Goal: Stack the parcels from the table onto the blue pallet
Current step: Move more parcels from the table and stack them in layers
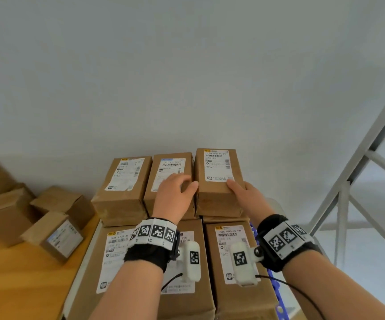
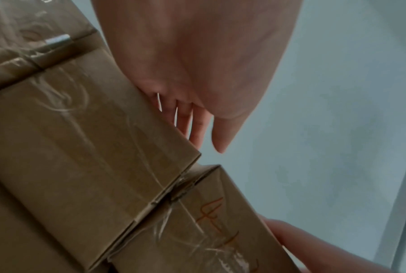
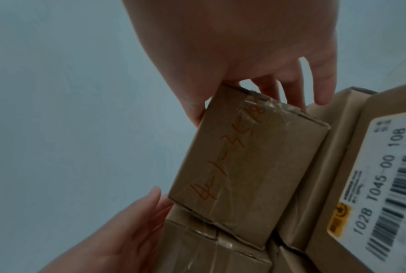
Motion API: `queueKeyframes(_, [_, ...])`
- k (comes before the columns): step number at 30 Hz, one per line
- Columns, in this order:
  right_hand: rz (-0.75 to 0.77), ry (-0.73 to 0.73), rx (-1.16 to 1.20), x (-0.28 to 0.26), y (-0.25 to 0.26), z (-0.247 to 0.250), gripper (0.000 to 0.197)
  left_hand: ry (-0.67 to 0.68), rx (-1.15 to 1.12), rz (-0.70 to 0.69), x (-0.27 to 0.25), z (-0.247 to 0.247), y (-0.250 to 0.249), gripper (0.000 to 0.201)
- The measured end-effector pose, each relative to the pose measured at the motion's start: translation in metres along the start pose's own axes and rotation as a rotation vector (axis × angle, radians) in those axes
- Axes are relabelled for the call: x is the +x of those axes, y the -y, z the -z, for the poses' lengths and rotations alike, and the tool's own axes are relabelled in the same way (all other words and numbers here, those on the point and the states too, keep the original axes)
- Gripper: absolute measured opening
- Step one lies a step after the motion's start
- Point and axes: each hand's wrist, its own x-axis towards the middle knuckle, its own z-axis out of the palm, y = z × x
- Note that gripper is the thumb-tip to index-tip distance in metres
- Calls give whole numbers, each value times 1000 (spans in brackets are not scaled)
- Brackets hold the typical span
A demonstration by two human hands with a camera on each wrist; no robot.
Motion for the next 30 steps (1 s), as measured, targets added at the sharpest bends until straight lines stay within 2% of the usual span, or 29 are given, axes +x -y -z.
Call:
queueKeyframes(4, [58, -18, -3, 6, 5, 3, 43, -8, 117, 19, -2, -7, -3, 50])
queueKeyframes(11, [100, 95, -52, 12, 11, 14, 41, 18, 155, 12, -2, -8, -7, 45])
queueKeyframes(17, [128, 110, -84, 16, 6, 11, 42, 40, 151, 29, -1, -7, -7, 43])
queueKeyframes(22, [157, 15, -106, 16, 4, 6, 48, 49, 198, 23, -1, -7, -10, 43])
queueKeyframes(26, [260, -97, -217, 9, 8, 5, 61, 93, 248, -5, -2, -4, -15, 43])
queueKeyframes(30, [386, -166, -230, -2, 16, 6, 52, 128, 152, -8, -8, 4, -16, 47])
